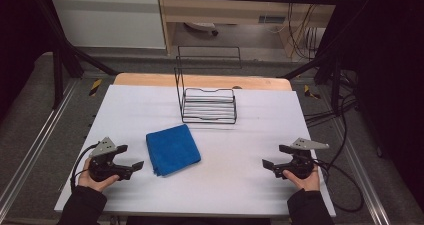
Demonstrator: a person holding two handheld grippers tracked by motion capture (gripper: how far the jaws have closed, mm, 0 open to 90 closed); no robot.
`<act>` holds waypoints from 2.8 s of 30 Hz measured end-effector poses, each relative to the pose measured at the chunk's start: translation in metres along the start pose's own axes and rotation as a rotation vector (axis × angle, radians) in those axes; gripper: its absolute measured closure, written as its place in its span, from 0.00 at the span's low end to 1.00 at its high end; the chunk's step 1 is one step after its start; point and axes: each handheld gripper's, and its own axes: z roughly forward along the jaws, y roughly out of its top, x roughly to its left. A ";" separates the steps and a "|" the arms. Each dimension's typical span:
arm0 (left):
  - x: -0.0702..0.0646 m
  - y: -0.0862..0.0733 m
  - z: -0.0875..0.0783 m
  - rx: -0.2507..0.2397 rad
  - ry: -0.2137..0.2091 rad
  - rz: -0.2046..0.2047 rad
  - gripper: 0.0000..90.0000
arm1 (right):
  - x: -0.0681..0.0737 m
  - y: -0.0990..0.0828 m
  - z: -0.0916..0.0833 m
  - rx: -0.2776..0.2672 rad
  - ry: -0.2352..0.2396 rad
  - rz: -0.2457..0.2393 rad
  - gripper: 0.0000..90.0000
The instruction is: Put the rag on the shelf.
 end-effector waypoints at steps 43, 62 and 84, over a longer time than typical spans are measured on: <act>-0.087 0.065 0.066 0.145 -0.053 0.151 0.31 | 0.004 0.002 0.004 0.022 -0.017 -0.015 0.01; -0.111 0.063 0.131 0.270 -0.064 0.202 0.64 | 0.004 0.002 0.006 0.026 -0.012 -0.019 0.01; -0.100 0.061 0.138 0.230 -0.037 0.181 0.95 | 0.004 0.002 0.007 0.028 -0.003 -0.021 0.02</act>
